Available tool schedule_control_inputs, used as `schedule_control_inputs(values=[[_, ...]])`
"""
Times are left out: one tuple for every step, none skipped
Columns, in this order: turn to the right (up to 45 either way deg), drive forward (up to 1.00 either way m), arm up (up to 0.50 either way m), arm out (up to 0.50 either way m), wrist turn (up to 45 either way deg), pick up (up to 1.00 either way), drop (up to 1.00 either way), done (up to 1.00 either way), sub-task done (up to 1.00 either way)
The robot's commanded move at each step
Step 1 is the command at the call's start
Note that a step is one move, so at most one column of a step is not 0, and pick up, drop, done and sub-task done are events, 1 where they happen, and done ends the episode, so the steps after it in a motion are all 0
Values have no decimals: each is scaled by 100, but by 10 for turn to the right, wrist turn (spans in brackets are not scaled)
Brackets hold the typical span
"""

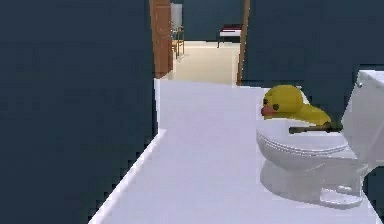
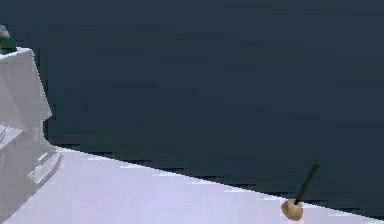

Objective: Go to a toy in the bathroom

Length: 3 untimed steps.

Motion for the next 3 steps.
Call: schedule_control_inputs(values=[[-30, 0, 0, 0, 0, 0, 0, 0, 0], [0, 100, 0, 0, 0, 0, 0, 0, 0], [0, 30, 0, 0, 0, 0, 0, 0, 0]])
